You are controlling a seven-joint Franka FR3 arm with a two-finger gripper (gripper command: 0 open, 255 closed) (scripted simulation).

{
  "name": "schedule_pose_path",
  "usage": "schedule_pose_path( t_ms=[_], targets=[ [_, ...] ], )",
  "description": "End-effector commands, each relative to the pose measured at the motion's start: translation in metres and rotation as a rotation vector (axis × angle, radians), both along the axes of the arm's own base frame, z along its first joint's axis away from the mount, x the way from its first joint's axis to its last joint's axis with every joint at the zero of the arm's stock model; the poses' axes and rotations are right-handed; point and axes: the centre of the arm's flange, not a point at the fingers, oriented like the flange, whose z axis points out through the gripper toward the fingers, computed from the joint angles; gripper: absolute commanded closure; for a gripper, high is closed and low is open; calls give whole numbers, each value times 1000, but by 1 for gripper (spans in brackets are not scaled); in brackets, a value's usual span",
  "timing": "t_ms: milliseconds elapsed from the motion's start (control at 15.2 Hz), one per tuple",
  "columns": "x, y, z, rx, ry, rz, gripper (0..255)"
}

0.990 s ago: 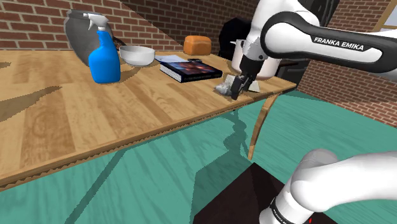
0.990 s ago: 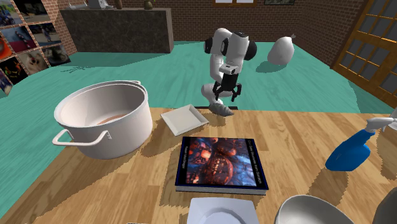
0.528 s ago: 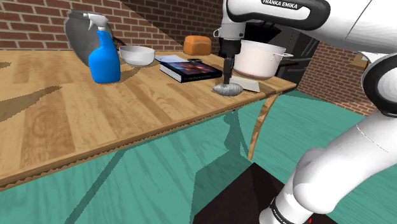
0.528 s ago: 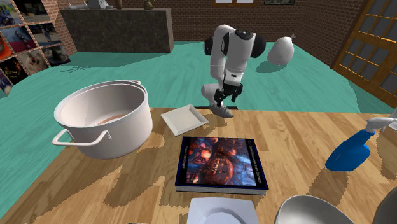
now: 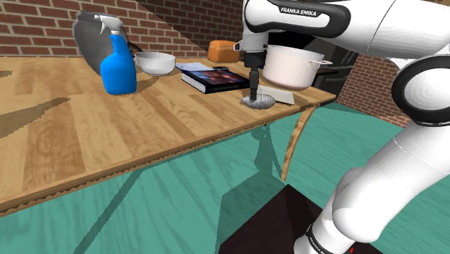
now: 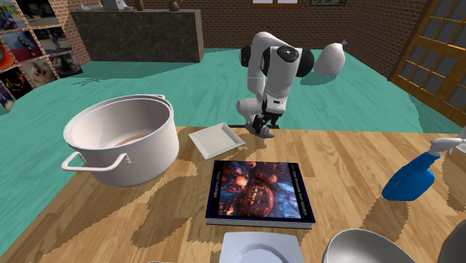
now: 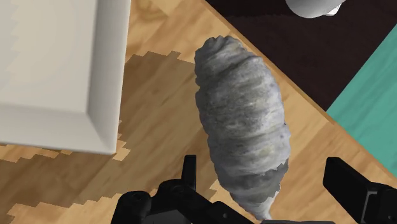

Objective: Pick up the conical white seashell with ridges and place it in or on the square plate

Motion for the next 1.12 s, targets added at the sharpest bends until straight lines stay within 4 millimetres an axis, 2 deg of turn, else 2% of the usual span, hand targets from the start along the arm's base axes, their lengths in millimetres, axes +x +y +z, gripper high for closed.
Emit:
schedule_pose_path(
  t_ms=[0,462,528,1056],
  targets=[
    [-1,-1,-8,0,0,1,0],
    [-1,-1,-8,0,0,1,0],
    [-1,-1,-8,0,0,1,255],
    [-1,-1,-8,0,0,1,255]
  ],
)
